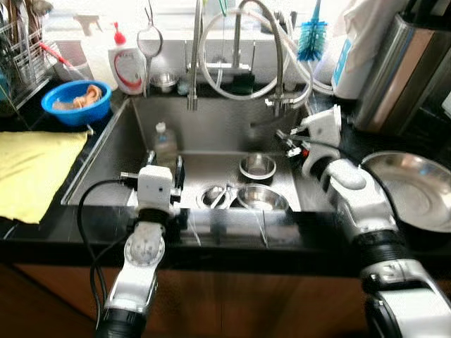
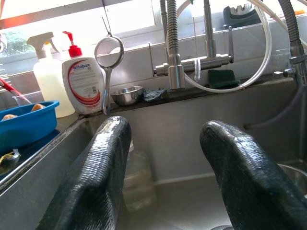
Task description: Kitchen organization
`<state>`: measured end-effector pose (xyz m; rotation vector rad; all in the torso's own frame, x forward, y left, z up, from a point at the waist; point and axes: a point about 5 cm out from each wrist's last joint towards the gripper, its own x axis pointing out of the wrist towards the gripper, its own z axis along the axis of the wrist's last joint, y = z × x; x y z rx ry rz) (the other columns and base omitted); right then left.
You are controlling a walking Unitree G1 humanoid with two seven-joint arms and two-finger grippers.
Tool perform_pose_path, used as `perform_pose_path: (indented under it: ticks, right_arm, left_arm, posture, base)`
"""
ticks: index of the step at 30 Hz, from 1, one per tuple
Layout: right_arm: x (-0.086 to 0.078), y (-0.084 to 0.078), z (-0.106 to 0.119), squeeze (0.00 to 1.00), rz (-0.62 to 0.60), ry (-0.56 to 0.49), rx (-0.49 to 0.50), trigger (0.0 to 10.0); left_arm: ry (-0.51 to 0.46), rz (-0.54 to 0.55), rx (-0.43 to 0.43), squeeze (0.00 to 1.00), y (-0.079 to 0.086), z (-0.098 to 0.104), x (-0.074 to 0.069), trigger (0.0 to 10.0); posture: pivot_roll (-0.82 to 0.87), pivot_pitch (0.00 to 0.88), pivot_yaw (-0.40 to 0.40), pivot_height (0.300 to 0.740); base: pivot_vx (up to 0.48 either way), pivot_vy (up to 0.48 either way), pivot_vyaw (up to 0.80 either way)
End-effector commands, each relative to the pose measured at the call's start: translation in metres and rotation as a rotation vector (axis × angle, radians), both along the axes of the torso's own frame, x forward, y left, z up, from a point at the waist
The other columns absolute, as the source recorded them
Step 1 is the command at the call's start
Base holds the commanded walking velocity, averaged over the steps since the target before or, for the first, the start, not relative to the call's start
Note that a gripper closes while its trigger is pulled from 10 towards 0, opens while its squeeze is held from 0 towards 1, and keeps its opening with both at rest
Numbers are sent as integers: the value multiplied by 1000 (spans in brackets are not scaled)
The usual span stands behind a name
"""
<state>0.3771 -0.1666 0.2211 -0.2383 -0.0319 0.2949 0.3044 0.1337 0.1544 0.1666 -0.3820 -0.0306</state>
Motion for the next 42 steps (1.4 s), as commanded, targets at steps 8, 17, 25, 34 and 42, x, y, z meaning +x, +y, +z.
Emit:
perform_pose_path:
  ticks: [8, 17, 25, 34, 42]
  right_arm:
    - [-49, -10, 15, 16, -97, 30, -129, 10000]
    - [-77, -16, 12, 1000, -226, 127, -121, 10000]
    - [-91, -25, -6, 1000, -302, 239, -131, 10000]
    - [-94, -26, -16, 1000, -334, 307, -132, 10000]
    - [-93, -32, -24, 0, -386, 326, -134, 10000]
  left_arm:
    - [55, -33, 5, 0, -3, -10, 4, 10000]
    - [59, -77, 4, 0, -11, -10, 8, 10000]
    - [67, -88, 6, 0, -12, -13, 8, 10000]
    - [74, -102, 4, 0, -15, -14, 9, 10000]
    - [84, -101, 4, 0, -14, -17, 8, 10000]
  posture:
    - [-189, 0, 58, 740]
    - [-225, 0, 61, 740]
    - [-221, 0, 50, 740]
    - [-220, 0, 46, 740]
    - [-213, 0, 44, 740]
  base:
    - [0, 0, 0]
    - [0, 0, 0]
    - [0, 0, 0]
    - [0, 0, 0]
    - [0, 0, 0]
